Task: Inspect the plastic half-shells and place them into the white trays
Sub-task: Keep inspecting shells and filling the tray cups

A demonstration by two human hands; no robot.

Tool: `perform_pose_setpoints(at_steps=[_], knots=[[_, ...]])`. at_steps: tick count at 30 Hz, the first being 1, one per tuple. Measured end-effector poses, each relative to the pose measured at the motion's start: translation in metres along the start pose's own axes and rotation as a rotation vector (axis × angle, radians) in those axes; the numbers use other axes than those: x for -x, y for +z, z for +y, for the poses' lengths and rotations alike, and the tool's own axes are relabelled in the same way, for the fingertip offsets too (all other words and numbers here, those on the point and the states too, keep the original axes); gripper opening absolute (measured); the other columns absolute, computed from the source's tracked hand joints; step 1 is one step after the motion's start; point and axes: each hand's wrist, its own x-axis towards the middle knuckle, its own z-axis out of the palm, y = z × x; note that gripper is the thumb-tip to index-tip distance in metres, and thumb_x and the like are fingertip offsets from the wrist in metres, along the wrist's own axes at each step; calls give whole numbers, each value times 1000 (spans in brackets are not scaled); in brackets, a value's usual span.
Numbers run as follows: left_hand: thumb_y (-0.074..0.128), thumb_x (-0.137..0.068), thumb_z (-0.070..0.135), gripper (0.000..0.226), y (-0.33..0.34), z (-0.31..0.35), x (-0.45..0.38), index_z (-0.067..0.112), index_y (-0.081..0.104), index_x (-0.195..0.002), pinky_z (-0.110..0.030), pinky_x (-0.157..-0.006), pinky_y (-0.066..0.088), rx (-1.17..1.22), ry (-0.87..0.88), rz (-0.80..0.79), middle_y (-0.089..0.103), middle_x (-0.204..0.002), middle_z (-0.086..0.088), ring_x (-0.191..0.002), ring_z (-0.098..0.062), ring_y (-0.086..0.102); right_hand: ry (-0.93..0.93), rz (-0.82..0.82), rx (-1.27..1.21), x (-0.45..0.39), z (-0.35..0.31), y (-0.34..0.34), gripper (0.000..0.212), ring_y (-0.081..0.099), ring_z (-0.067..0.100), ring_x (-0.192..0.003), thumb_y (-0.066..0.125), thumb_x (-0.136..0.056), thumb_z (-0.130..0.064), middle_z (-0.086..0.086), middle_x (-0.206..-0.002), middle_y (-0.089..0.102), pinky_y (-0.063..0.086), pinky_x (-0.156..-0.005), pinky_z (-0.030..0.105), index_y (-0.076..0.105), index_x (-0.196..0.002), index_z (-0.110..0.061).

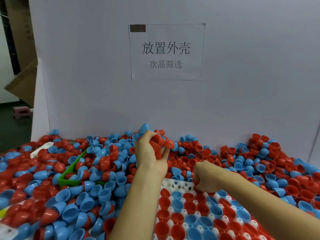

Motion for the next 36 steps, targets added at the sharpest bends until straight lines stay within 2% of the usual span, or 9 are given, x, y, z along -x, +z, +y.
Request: perform_pose_setpoints(at_steps=[3,7,11,15,20,24,27,31,36], knots=[[67,-79,8,26,1,1,3,11,61,-104,-28,-53,56,18,-27,-21,60,-89,-9,-87,-24,62,9,18,-27,6,2,-8,15,71,25,-88,65,-89,-13,11,-104,74,60,-83,36,74,-98,-5],[67,-79,8,24,2,0,4,11,62,-103,-28,-52,56,10,-39,-40,59,-88,-9,-86,-23,61,-16,223,-115,23,-4,-30,15,56,21,-65,62,-88,-13,13,-84,68,51,-61,29,71,-91,-2],[66,-79,8,11,4,-4,8,7,61,-90,-28,-54,56,-14,-56,-54,59,-83,-11,-84,-24,62,-152,505,-529,57,-23,-50,12,64,10,-62,65,-93,-22,1,-73,70,50,-58,10,60,-96,-32],[67,-79,11,18,6,-7,13,6,64,-96,-30,-56,57,6,-95,-58,62,-90,-14,-82,-25,63,-212,670,-748,79,-46,-52,12,65,3,-61,71,-88,-26,-17,-70,68,52,-55,12,62,-86,-34],[65,-77,13,24,12,-16,14,4,61,-99,-45,-87,57,-19,-189,-168,63,-85,-14,-85,-28,62,-191,750,-680,85,-54,-45,31,64,0,-69,79,-82,-27,-10,-69,65,51,-61,9,54,-87,-44],[67,-71,16,21,16,-18,21,4,61,-88,-33,-59,57,-70,-234,-321,64,-72,-14,-65,-26,66,-102,796,-534,83,-46,-46,26,59,0,-70,78,-83,-31,-18,-88,55,46,-60,9,63,-102,-41],[69,-68,17,32,17,-20,24,1,62,-94,-34,-67,56,-85,-238,-345,65,-78,-15,-76,-27,65,-85,790,-579,81,-41,-44,24,59,-5,-73,77,-85,-25,-18,-88,57,45,-62,3,68,-106,-34],[67,-78,13,34,15,-20,22,0,60,-109,-33,-62,55,-47,-244,-283,59,-95,-19,-82,-26,61,-75,786,-663,83,-35,-46,14,61,-11,-75,71,-90,-23,-21,-80,61,43,-60,-1,72,-103,-27],[66,-80,7,23,14,-17,18,1,62,-101,-29,-57,55,-62,-211,-207,58,-96,-18,-83,-25,58,-29,886,-837,95,-21,-58,12,67,-1,-73,72,-88,-30,-15,-84,68,54,-58,12,67,-99,-32]])
